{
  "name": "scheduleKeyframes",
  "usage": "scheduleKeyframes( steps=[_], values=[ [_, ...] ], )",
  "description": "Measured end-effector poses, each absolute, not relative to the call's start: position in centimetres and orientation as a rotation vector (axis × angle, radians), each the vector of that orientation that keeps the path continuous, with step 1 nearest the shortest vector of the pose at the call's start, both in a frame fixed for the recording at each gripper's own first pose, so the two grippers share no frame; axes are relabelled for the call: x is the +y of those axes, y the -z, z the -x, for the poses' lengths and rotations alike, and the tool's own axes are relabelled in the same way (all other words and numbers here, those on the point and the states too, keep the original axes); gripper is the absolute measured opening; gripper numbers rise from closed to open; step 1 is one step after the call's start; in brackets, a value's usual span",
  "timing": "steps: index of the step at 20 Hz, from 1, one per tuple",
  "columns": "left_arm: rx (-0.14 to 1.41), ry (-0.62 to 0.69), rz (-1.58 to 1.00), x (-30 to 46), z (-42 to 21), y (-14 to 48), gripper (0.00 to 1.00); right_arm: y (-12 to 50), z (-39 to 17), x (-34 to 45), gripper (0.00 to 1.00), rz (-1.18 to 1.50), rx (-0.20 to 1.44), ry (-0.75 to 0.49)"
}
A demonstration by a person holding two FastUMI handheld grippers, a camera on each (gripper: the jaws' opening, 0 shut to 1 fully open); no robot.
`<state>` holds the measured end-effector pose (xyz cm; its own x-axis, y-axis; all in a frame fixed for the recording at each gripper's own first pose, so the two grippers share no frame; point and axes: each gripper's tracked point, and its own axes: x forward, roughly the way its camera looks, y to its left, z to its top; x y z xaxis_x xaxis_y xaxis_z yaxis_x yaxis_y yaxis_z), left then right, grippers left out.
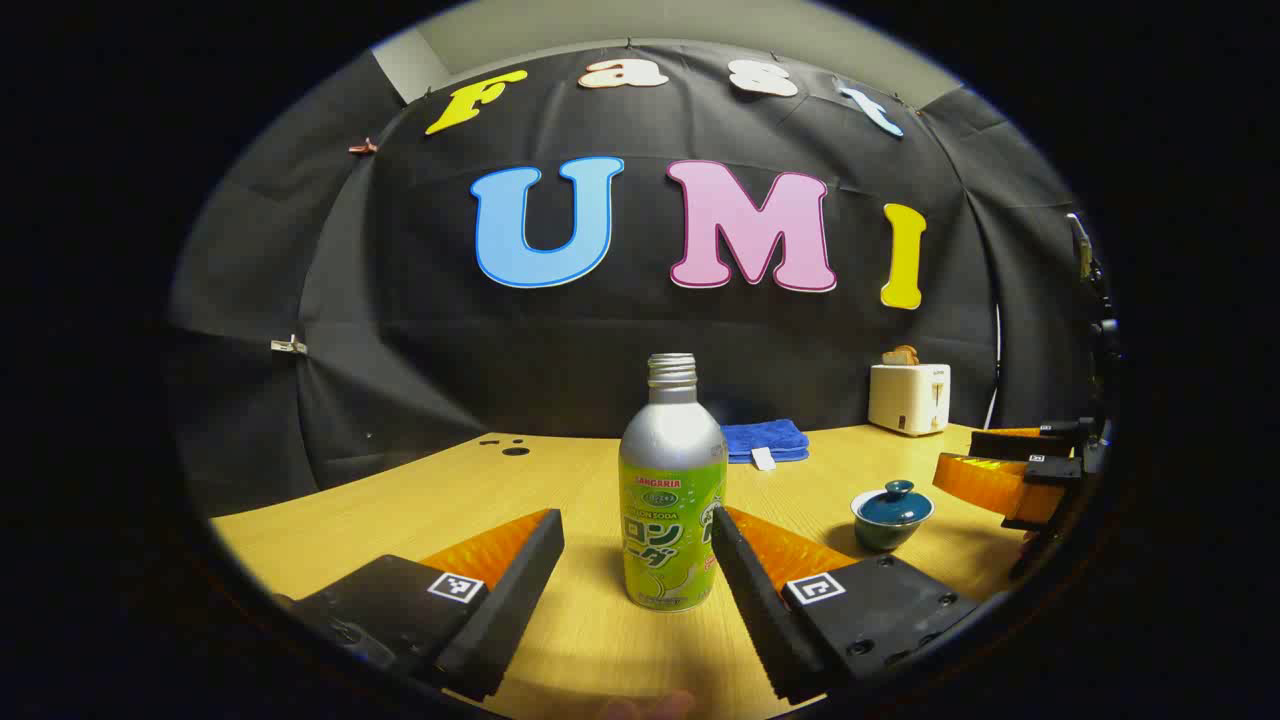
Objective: Open the teacup lid with one hand, grasp the water bottle and pour water into the teacup with the other hand; after pouring, place the water bottle on the coaster and then close the teacup lid.
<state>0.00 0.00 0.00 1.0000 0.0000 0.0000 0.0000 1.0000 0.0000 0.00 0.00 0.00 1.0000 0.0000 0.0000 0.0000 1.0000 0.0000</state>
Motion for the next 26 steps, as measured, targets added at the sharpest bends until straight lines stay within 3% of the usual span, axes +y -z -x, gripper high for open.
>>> scheduleKeyframes(
  steps=[8, 9, 12, 17, 18, 26],
  values=[
    [0.0, 0.0, 0.0, 0.0, 0.0, 0.0, 0.94, 0.0, 0.0, 0.0, 0.98, 0.0, 0.0, 0.0],
    [0.0, 0.0, 0.0, 0.0, 0.0, 0.1, 0.9, 0.0, 0.0, 0.0, 0.98, 0.0, 0.0, 0.0],
    [0.0, 0.0, 0.0, 0.0, 0.0, 0.0, 0.94, 0.0, 0.0, 0.0, 0.98, -0.001, 0.0, -0.001],
    [0.001, 0.0, 0.0, 0.0, 0.0, 0.0, 0.91, 0.4, -1.0, 1.9, 0.97, -0.004, 0.013, -0.087],
    [0.0, 0.0, 0.0, 0.0, 0.0, 0.0, 0.94, 0.5, -1.3, 1.8, 0.95, -0.003, 0.025, -0.086],
    [0.0, 0.0, 0.0, 0.0, 0.0, -0.1, 0.94, 3.4, -4.6, 3.0, 0.7, 0.018, 0.214, -0.109]
  ],
)
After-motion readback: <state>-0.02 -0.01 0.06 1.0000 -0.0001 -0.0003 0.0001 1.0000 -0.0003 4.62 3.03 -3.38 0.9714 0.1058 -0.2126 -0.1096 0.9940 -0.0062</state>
